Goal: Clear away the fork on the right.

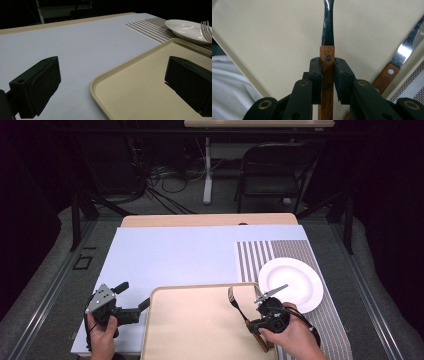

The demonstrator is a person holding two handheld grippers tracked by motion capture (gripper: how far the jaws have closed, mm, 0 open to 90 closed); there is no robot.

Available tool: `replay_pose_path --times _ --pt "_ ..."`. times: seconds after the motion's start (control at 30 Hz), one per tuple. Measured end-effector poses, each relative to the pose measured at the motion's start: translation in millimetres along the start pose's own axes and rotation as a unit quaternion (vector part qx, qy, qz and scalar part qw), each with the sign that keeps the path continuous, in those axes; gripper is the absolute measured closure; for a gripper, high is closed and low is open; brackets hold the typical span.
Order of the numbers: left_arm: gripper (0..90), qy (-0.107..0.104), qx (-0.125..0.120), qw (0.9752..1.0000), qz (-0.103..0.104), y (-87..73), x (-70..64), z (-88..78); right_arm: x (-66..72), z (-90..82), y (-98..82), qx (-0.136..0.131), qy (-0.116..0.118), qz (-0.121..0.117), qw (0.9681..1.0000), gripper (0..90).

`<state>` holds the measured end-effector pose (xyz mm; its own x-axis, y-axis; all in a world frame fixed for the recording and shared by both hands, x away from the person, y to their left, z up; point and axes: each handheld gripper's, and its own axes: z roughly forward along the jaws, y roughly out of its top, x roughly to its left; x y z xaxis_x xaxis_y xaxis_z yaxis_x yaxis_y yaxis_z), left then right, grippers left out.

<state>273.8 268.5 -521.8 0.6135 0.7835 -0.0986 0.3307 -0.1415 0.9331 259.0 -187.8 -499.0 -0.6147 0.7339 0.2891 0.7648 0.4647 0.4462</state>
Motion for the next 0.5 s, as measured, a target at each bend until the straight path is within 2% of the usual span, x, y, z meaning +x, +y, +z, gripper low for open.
replay_pose_path --times 0.03,0.07,0.1,0.17,0.2,0.23,0.3,0.33,0.37,0.4,0.47,0.5 --pt "0.4 0.001 -0.002 1.0 0.0 -0.2 0.0 0.3 -0.5 -4.3 3.0 0.045 -0.008 -0.006 0.9989 77.5" --pt "0.4 0.0 -0.002 1.0 -0.001 -0.2 0.0 0.3 0.1 0.6 1.9 0.02 -0.004 0.004 0.9998 77.5" --pt "0.4 0.001 -0.002 1.0 -0.002 -0.2 -0.1 0.4 -1.0 2.2 2.2 0.018 -0.004 0.0 0.9998 77.5" --pt "0.4 0.0 -0.002 1.0 -0.001 -0.2 -0.2 0.7 -1.6 2.7 3.4 0.032 -0.018 -0.005 0.9993 77.5" --pt "0.4 0.001 0.0 1.0 -0.001 -0.1 -0.3 0.7 -0.3 5.3 2.7 0.023 -0.015 0.007 0.9996 77.5" --pt "0.4 0.001 0.0 1.0 -0.001 -0.2 -0.3 0.9 -2.0 6.7 2.9 0.023 -0.019 -0.007 0.9995 77.5" --pt "0.4 0.0 0.0 1.0 -0.001 -0.3 -0.4 1.1 -1.4 10.0 2.2 0.018 -0.019 -0.003 0.9997 77.5" --pt "0.4 0.0 -0.001 1.0 -0.002 -0.3 -0.4 1.1 -1.0 9.7 2.8 0.03 -0.025 -0.001 0.9993 77.5" --pt "0.4 0.0 -0.001 1.0 -0.002 -0.3 -0.3 1.1 -2.4 13.1 2.3 0.024 -0.023 -0.007 0.9994 77.5" --pt "0.4 0.0 -0.001 1.0 -0.002 -0.3 -0.3 1.1 -1.1 19.1 0.5 -0.008 -0.019 0.007 0.9998 77.5" --pt "0.4 0.0 -0.003 1.0 -0.003 -0.5 -0.4 1.4 -1.8 20.9 0.9 0.007 -0.023 0.006 0.9997 77.5" --pt "0.4 0.001 -0.004 1.0 -0.002 -0.6 -0.3 1.6 -3.2 19.4 2.4 0.032 -0.028 -0.005 0.9991 77.4"
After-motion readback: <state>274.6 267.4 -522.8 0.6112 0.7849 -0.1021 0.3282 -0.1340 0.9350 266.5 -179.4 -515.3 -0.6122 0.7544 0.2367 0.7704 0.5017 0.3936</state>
